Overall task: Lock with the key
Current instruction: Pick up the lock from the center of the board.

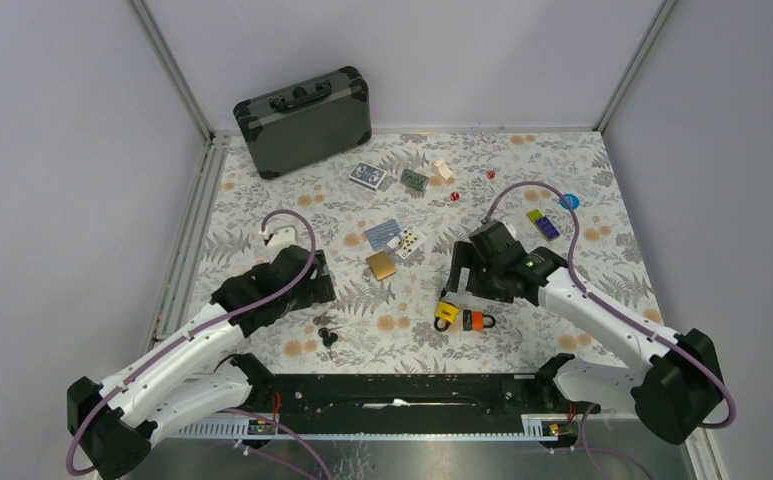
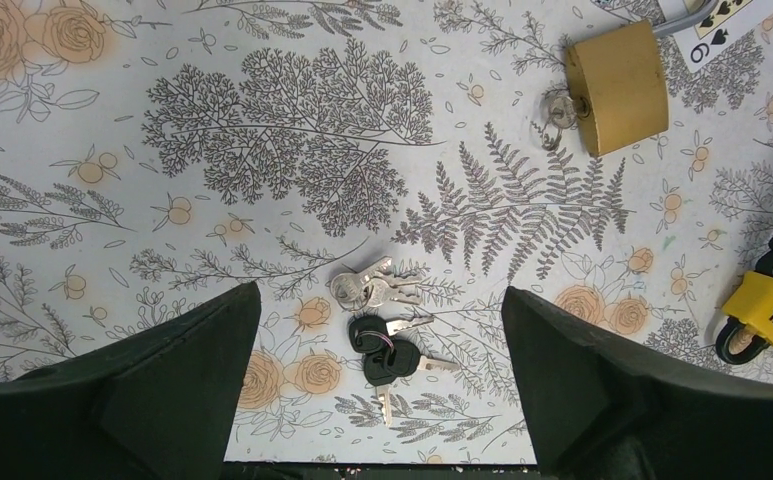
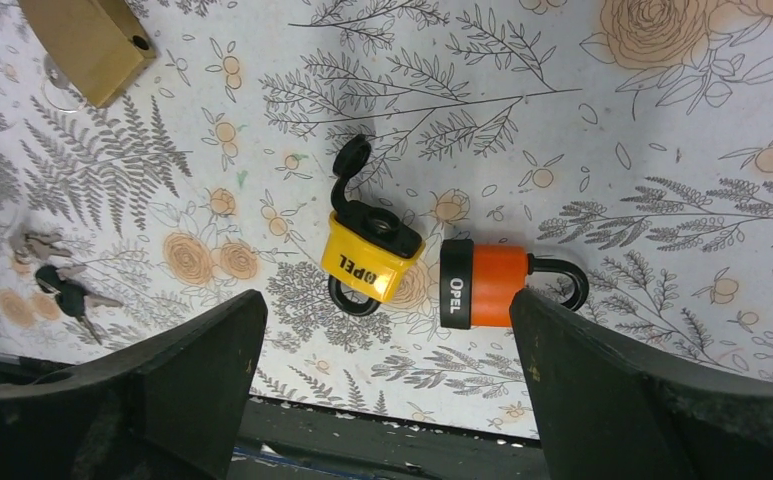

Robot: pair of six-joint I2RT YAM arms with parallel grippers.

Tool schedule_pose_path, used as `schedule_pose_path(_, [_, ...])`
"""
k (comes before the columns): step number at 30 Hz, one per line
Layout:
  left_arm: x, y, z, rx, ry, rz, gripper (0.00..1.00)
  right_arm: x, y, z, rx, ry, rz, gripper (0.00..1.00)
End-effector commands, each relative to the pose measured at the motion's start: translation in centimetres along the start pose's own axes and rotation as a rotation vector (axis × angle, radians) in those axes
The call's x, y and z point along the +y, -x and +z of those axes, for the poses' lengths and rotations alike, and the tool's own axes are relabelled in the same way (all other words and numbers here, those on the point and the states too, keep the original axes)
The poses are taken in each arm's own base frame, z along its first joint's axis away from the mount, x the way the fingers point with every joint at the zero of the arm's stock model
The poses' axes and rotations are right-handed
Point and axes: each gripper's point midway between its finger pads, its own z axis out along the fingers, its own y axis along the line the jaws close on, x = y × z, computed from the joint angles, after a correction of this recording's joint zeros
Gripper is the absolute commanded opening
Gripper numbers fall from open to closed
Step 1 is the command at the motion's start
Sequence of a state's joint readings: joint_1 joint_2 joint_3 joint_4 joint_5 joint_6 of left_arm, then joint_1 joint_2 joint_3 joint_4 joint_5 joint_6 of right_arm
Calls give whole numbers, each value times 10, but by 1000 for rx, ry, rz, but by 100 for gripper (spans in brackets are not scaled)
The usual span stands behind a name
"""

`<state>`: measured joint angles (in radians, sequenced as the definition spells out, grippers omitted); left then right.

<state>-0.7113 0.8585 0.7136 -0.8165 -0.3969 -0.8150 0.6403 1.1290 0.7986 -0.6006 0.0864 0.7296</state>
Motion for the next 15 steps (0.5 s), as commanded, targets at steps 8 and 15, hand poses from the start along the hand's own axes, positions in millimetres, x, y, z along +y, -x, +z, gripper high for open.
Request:
schedule_pose_path(8, [-8, 33, -22, -81, -33, 19, 99, -17, 7, 2, -3, -95, -98, 99])
schedule_pose_path(15, [-23, 31, -21, -62, -113, 72, 99, -21, 8, -3, -32, -81, -137, 99])
